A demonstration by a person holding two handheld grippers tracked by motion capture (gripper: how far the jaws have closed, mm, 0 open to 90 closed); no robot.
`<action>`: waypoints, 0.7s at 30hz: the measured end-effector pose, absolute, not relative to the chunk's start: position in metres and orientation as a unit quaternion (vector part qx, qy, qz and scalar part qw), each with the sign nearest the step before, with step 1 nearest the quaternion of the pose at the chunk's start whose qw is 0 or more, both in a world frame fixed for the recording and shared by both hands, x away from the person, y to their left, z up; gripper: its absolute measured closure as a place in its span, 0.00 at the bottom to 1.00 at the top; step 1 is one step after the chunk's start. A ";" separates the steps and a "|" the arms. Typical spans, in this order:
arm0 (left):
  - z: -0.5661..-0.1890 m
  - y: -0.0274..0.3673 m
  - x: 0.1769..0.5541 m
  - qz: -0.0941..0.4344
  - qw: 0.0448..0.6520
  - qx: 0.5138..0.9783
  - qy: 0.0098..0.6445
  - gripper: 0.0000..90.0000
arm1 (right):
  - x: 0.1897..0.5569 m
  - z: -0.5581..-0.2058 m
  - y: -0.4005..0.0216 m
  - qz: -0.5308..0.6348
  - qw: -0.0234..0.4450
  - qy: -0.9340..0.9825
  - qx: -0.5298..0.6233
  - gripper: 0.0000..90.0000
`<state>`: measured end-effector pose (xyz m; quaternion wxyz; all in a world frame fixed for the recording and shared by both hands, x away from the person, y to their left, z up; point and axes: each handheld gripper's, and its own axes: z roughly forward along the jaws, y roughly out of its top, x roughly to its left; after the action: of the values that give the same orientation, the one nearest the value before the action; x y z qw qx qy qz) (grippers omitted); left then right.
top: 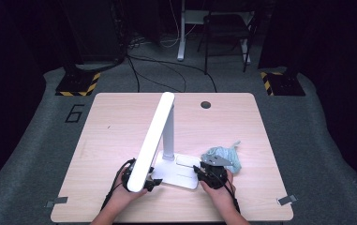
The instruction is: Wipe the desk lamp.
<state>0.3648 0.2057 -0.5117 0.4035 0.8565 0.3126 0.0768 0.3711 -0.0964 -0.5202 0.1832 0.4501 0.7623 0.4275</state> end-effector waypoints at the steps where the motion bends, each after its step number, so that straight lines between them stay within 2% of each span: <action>1: -0.512 0.205 0.363 0.075 0.403 0.856 0.314 0.41 | 0.372 -0.520 -0.096 0.429 0.183 0.761 0.450 0.69; 6: -0.512 0.205 0.357 0.087 0.398 0.860 0.308 0.41 | 0.377 -0.520 -0.093 0.426 0.180 0.763 0.451 0.66; 21: -0.514 0.202 0.345 0.077 0.404 0.859 0.306 0.41 | 0.389 -0.520 -0.089 0.429 0.174 0.761 0.455 0.63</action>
<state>0.3450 0.2020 -0.5141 0.4035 0.8590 0.3055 0.0767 0.3890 -0.0893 -0.5202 0.1743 0.4548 0.7609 0.4287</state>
